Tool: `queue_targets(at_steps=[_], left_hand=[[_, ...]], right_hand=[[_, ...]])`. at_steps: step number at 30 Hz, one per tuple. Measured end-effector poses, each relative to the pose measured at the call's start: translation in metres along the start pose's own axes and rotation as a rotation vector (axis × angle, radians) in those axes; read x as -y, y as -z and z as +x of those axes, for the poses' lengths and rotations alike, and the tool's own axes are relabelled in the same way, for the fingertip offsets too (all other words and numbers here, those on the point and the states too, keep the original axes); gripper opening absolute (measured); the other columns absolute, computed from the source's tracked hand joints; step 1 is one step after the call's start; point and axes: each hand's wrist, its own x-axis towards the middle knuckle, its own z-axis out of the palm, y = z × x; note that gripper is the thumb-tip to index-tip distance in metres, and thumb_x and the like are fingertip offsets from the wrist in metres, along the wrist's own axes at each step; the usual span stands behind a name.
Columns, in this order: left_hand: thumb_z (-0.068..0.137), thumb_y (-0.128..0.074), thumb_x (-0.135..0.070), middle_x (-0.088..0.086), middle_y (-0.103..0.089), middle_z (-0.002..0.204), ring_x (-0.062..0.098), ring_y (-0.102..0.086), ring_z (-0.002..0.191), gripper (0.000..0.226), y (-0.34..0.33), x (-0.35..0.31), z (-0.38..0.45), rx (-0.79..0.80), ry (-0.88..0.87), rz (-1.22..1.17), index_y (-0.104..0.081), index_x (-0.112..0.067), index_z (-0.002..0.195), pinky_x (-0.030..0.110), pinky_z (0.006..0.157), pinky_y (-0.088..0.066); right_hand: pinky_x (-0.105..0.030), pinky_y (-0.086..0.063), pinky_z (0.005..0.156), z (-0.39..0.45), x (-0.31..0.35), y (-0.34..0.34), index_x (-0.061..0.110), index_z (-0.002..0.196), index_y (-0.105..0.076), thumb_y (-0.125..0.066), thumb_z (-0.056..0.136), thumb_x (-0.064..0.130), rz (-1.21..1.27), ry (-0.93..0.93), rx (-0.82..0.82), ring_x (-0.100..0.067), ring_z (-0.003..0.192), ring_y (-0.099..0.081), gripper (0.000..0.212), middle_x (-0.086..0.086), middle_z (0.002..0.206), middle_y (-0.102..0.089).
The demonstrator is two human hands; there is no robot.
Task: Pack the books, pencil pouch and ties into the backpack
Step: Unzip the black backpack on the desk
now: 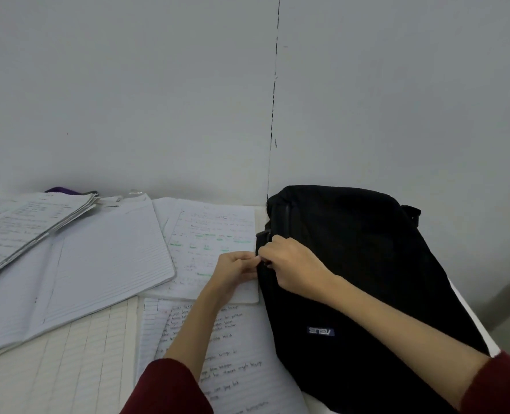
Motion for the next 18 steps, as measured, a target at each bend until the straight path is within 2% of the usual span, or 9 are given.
queue_targets(at_steps=[3, 6, 8, 10, 12, 14, 16, 18], left_hand=[[0.086, -0.061, 0.0, 0.008, -0.062, 0.067, 0.015, -0.063, 0.065, 0.012, -0.001, -0.002, -0.002, -0.02, -0.009, 0.032, -0.064, 0.004, 0.076, 0.02, 0.063, -0.054], [0.086, -0.064, -0.002, 0.018, -0.068, 0.088, 0.02, -0.069, 0.076, 0.012, -0.004, 0.001, 0.001, -0.094, 0.007, 0.105, -0.067, 0.008, 0.09, 0.026, 0.072, -0.058], [0.087, -0.064, -0.004, 0.019, -0.069, 0.088, 0.016, -0.07, 0.068, 0.011, -0.013, 0.0, -0.002, -0.159, -0.005, 0.219, -0.067, 0.006, 0.09, 0.025, 0.069, -0.059], [0.091, -0.06, -0.014, 0.016, -0.068, 0.079, 0.014, -0.067, 0.054, 0.018, -0.023, -0.007, -0.014, -0.183, -0.022, 0.333, -0.066, 0.0, 0.082, 0.028, 0.064, -0.059], [0.093, -0.055, -0.036, 0.013, -0.066, 0.071, 0.017, -0.065, 0.049, 0.036, -0.032, -0.017, -0.033, -0.047, 0.035, 0.439, -0.06, -0.005, 0.077, 0.032, 0.06, -0.058], [0.09, -0.053, -0.05, 0.008, -0.066, 0.07, 0.018, -0.066, 0.055, 0.041, -0.037, -0.023, -0.051, 0.14, 0.138, 0.616, -0.056, -0.01, 0.082, 0.028, 0.057, -0.055], [0.093, -0.054, -0.041, 0.006, -0.064, 0.082, 0.017, -0.063, 0.068, 0.027, -0.039, -0.02, -0.062, 0.242, 0.115, 0.809, -0.053, -0.014, 0.093, 0.023, 0.059, -0.05], [0.095, -0.051, -0.026, 0.007, -0.061, 0.09, 0.016, -0.058, 0.073, 0.02, -0.039, -0.015, -0.064, 0.175, 0.026, 0.864, -0.053, -0.007, 0.1, 0.021, 0.059, -0.046]], right_hand=[[-0.026, -0.033, 0.058, -0.041, 0.029, 0.009, 0.009, 0.077, -0.057, -0.054, 0.071, -0.008, 0.124, 0.022, 0.07, -0.019, 0.067, -0.049, 0.018, -0.003, 0.071, -0.059], [-0.026, -0.041, 0.06, -0.081, 0.054, 0.013, 0.007, 0.079, -0.059, -0.045, 0.077, -0.002, 0.208, 0.043, 0.123, -0.017, 0.071, -0.051, 0.016, -0.003, 0.076, -0.061], [-0.022, -0.042, 0.061, -0.098, 0.061, 0.014, 0.008, 0.08, -0.059, -0.044, 0.079, 0.003, 0.254, 0.022, 0.115, -0.016, 0.069, -0.053, 0.017, -0.002, 0.077, -0.061], [-0.023, -0.046, 0.064, -0.105, 0.061, 0.012, 0.008, 0.086, -0.061, -0.048, 0.083, 0.005, 0.354, -0.09, 0.05, -0.015, 0.072, -0.056, 0.013, -0.002, 0.082, -0.062], [-0.029, -0.052, 0.067, -0.108, 0.06, 0.009, 0.006, 0.093, -0.063, -0.055, 0.084, 0.004, 0.41, -0.193, -0.035, -0.017, 0.076, -0.061, 0.012, -0.004, 0.089, -0.063], [-0.034, -0.054, 0.069, -0.106, 0.062, 0.004, 0.004, 0.095, -0.067, -0.057, 0.084, 0.003, 0.383, -0.217, -0.049, -0.02, 0.078, -0.063, 0.015, -0.007, 0.091, -0.065], [-0.038, -0.055, 0.069, -0.105, 0.069, 0.004, 0.001, 0.091, -0.07, -0.056, 0.083, 0.0, 0.303, -0.183, -0.028, -0.024, 0.077, -0.063, 0.016, -0.01, 0.09, -0.064], [-0.036, -0.054, 0.063, -0.106, 0.076, 0.004, 0.0, 0.082, -0.07, -0.059, 0.079, -0.006, 0.191, -0.097, -0.027, -0.023, 0.072, -0.059, 0.013, -0.01, 0.083, -0.061]])
